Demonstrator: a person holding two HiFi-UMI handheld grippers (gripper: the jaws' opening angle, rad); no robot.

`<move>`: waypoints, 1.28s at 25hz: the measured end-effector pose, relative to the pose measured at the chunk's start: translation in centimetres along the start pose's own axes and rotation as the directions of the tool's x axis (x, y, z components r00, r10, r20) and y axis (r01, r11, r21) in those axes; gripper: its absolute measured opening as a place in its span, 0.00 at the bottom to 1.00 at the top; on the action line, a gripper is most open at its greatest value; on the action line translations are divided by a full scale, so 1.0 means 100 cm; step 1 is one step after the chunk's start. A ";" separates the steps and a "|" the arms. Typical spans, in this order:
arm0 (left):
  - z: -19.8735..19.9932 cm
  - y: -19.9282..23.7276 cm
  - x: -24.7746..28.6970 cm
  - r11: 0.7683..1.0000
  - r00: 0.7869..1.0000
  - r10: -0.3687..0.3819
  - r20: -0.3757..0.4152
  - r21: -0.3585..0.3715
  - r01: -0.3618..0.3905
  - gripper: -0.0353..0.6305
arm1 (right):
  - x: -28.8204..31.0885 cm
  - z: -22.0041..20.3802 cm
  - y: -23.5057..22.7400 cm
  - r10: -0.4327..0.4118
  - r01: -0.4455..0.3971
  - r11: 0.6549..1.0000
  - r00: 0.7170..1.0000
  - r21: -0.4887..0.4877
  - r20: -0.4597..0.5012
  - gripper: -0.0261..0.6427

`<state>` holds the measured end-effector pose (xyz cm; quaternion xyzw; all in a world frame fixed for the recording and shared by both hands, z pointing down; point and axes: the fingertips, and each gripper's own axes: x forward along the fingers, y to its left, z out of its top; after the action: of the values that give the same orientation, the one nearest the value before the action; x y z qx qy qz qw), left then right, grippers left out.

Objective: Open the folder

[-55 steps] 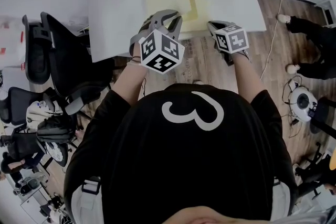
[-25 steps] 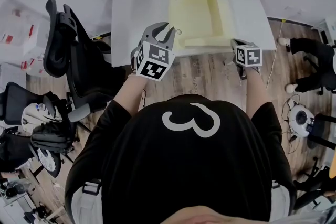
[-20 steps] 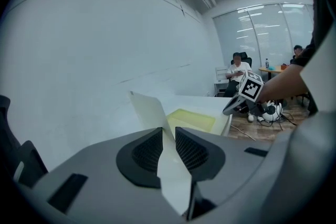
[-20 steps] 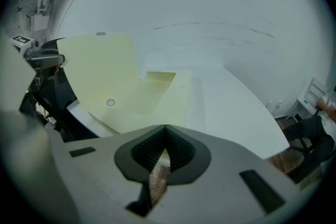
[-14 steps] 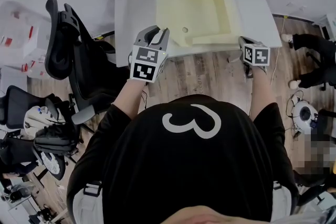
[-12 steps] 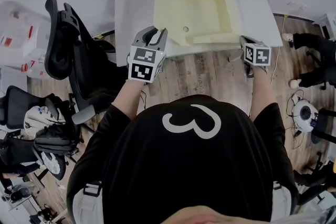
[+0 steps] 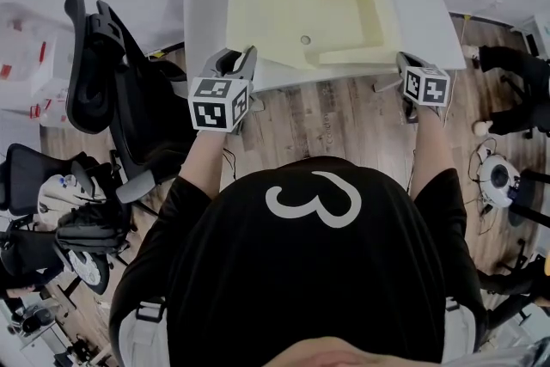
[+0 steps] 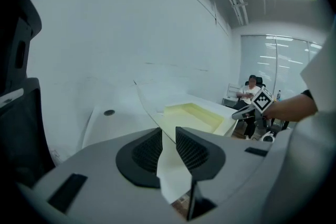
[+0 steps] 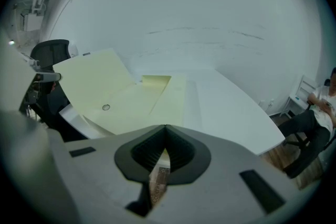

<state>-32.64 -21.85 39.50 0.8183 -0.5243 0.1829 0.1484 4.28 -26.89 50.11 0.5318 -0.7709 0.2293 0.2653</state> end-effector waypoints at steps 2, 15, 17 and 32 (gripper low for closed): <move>-0.006 0.007 0.001 1.000 1.000 0.010 0.001 -0.030 -0.010 0.16 | 0.001 -0.001 0.001 -0.002 0.002 1.000 1.000 -0.001 -0.001 0.07; -0.052 0.041 0.006 0.989 0.998 0.061 -0.029 -0.133 -0.064 0.17 | 0.001 -0.001 0.002 -0.015 0.015 1.000 1.000 -0.015 0.018 0.07; -0.058 0.045 0.007 0.982 0.998 0.053 -0.026 -0.181 -0.056 0.17 | 0.001 -0.001 0.002 -0.015 0.015 1.000 1.000 -0.007 0.026 0.07; -0.094 0.070 0.014 0.913 0.994 0.097 -0.049 -0.393 -0.109 0.21 | -0.004 0.000 0.001 -0.042 0.040 0.999 0.993 0.024 0.107 0.07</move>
<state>-39.85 -21.73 48.89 0.7401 -0.5906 0.0924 0.3079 4.27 -26.55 49.87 0.5620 -0.7704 0.2034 0.2221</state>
